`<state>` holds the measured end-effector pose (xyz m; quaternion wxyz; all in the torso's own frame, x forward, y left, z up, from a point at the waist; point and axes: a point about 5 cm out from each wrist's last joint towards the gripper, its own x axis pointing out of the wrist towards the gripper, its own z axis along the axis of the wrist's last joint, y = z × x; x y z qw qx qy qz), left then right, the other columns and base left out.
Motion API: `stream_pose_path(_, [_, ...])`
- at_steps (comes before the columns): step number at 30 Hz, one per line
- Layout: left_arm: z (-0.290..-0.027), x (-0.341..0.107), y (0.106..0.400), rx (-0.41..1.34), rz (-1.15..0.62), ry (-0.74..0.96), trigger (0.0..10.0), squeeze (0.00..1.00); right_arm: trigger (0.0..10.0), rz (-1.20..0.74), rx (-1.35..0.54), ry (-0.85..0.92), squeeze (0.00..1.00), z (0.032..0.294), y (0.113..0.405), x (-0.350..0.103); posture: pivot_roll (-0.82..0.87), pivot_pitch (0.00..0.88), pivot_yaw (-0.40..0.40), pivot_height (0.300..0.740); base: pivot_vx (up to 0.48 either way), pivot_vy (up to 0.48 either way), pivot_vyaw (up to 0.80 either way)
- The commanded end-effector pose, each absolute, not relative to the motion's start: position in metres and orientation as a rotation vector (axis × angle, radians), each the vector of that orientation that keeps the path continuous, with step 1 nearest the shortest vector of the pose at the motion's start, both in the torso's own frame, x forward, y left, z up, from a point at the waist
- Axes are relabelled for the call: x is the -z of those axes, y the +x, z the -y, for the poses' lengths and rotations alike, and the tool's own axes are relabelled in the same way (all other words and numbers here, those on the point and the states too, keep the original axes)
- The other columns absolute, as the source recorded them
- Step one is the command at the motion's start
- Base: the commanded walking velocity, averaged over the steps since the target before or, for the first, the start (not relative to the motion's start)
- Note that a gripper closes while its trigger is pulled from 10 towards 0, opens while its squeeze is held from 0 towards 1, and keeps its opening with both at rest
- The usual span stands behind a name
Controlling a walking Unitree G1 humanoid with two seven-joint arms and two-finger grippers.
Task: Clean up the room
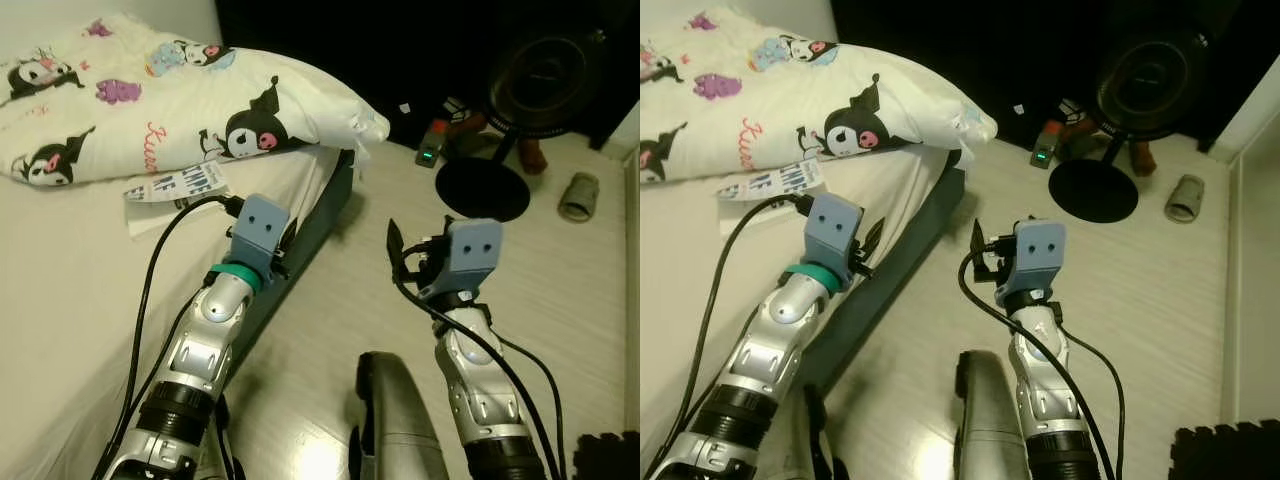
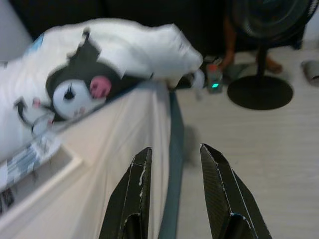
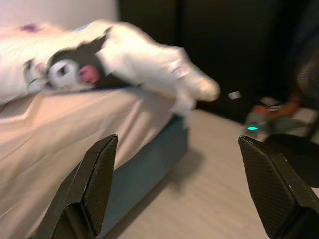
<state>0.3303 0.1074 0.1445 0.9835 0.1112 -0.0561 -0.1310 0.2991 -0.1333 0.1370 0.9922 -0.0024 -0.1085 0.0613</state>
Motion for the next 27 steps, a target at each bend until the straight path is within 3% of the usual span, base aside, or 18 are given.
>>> stream_pose_path(1, [-0.108,-0.139,0.329,0.258,0.096,0.231,10.0,0.0,10.0,0.207,-0.118,0.001,0.0,0.135,0.299,-0.136,-0.13,0.081,0.041,0.545,0.0,0.0,0.0])
stream_pose_path(5, [-0.109,-0.139,0.33,0.246,0.094,0.239,10.0,0.0,10.0,0.208,-0.119,0.002,0.0,0.134,0.299,-0.136,-0.13,0.083,0.044,0.545,0.0,0.0,0.0])
stream_pose_path(8, [-0.121,-0.135,0.338,0.15,0.078,0.411,10.0,0.0,10.0,0.213,-0.133,0.009,0.0,0.131,0.299,-0.137,-0.12,0.102,0.044,0.545,0.0,0.0,0.0])
stream_pose_path(10, [-0.121,-0.135,0.338,0.15,0.078,0.411,10.0,0.0,10.0,0.213,-0.133,0.009,0.0,0.131,0.299,-0.137,-0.12,0.102,0.044,0.545,0.0,0.0,0.0])
stream_pose_path(15, [-0.139,-0.122,0.359,0.087,0.05,0.807,10.0,0.0,10.0,0.212,-0.18,0.013,0.0,0.121,0.3,-0.141,-0.12,0.19,0.034,0.545,0.0,0.0,0.0])
stream_pose_path(20, [-0.144,-0.121,0.366,0.064,0.029,0.892,10.0,0.0,10.0,0.214,-0.198,0.011,0.0,0.117,0.301,-0.143,-0.12,0.215,0.034,0.545,0.0,0.0,0.0])
stream_pose_path(21, [-0.148,-0.127,0.372,0.024,0.036,0.922,10.0,0.19,10.0,0.218,-0.203,0.012,0.0,0.115,0.303,-0.146,-0.13,0.244,0.032,0.545,0.0,0.0,0.0])
stream_pose_path(22, [-0.152,-0.137,0.378,-0.022,0.05,0.94,10.0,1.0,10.0,0.221,-0.208,0.014,0.0,0.113,0.304,-0.148,-0.13,0.263,0.031,0.545,0.0,0.0,0.0])
stream_pose_path(27, [-0.159,-0.157,0.388,-0.091,0.093,0.97,10.0,1.0,10.0,0.226,-0.219,0.021,0.0,0.108,0.305,-0.152,-0.13,0.286,0.032,0.545,0.0,0.0,0.0])
